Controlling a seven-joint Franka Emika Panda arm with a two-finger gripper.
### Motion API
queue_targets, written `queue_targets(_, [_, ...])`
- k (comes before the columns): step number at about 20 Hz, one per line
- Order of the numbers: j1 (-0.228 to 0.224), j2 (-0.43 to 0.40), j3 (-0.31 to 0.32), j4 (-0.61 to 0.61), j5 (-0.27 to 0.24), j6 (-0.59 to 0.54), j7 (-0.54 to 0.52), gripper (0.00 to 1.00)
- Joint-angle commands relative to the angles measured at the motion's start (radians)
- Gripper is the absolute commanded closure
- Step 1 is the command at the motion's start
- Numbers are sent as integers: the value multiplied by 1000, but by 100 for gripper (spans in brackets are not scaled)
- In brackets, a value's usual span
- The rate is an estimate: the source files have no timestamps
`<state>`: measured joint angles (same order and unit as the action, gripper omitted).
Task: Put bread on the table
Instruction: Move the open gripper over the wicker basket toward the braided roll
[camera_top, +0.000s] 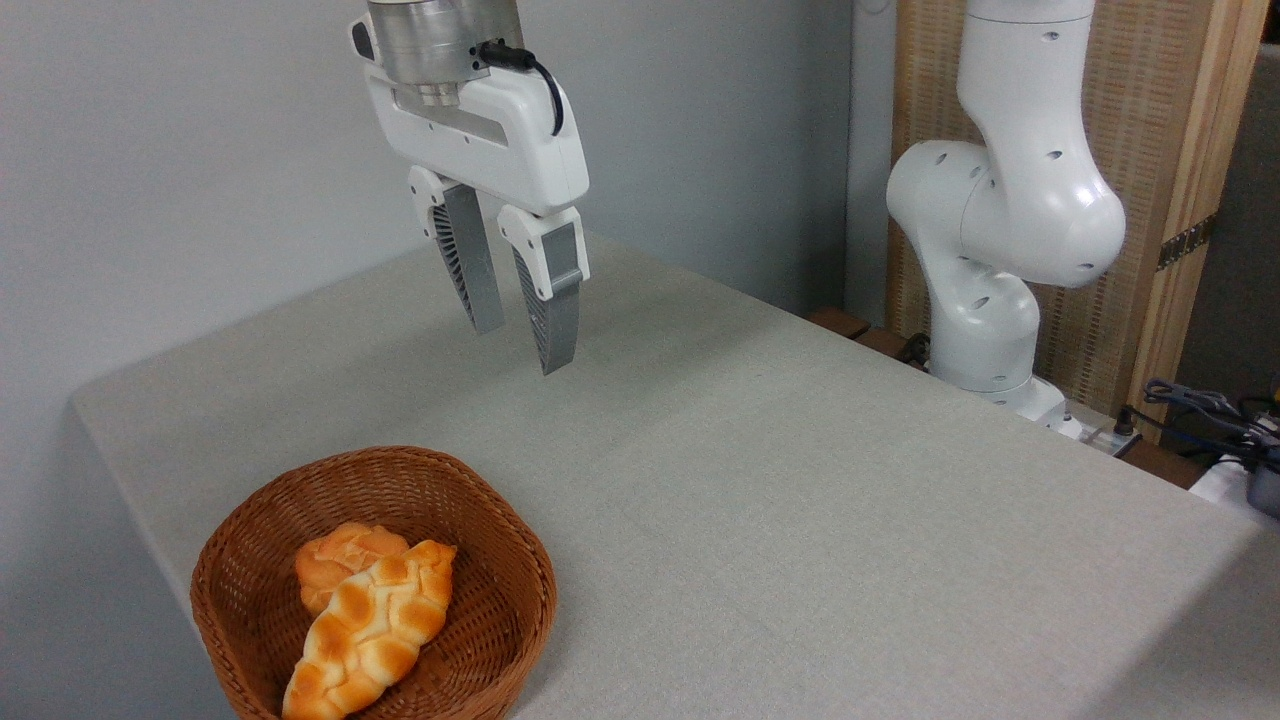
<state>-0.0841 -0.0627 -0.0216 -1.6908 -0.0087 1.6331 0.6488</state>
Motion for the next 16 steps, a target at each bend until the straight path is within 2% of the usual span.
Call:
queue_targets(1, [-2,-22,12,-12,-20,-32,2,0])
queue_targets(12, [-2,-23,12,-13,-20,-29,3,0])
queue_targets(14, [-2,-23,12,-12,-20,-4,2,0])
queue_targets(16, [-2,-20,14,-12,-19,103,2,0])
